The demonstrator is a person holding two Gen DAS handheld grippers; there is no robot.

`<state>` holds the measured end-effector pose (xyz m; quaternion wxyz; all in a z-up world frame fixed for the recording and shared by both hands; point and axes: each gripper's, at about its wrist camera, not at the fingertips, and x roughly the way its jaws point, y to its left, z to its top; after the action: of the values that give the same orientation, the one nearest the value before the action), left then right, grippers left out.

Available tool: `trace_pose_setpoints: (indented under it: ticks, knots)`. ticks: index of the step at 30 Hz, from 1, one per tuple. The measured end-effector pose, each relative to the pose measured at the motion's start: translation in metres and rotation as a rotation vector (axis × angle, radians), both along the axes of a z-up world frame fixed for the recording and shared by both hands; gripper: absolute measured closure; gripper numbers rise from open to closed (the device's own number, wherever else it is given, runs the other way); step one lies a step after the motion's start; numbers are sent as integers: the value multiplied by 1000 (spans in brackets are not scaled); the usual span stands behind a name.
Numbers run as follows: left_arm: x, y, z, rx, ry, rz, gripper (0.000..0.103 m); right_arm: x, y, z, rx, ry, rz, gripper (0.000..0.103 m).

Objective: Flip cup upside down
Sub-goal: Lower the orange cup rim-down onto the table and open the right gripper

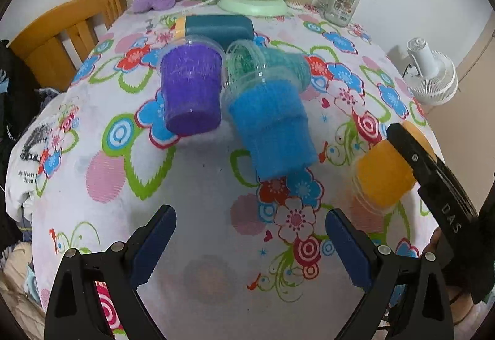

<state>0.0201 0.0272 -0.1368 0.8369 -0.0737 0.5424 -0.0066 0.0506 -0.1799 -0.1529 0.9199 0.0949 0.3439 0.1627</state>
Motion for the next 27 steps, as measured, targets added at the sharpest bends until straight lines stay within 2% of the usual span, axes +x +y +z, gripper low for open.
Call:
trace_pose_setpoints:
  ticks: [3, 7, 13, 16, 19, 27]
  knots:
    - [-2, -1, 2, -16, 28, -3, 5, -5, 2, 0, -10, 70, -5, 22]
    - [-7, -4, 15, -16, 38, -7, 5, -14, 7, 16, -62, 112, 18, 11]
    - [-6, -9, 45, -6, 34, -21, 3, -20, 8, 57, -154, 148, -5, 11]
    - [-5, -11, 59, 0, 24, -15, 3, -20, 5, 76, -170, 168, -23, 11]
    - [-3, -13, 75, 39, 29, -8, 2, -21, 3, 96, -190, 174, -39, 11]
    - [-5, -9, 118, 52, -24, 3, 1, -25, 9, 147, -236, 160, -43, 11]
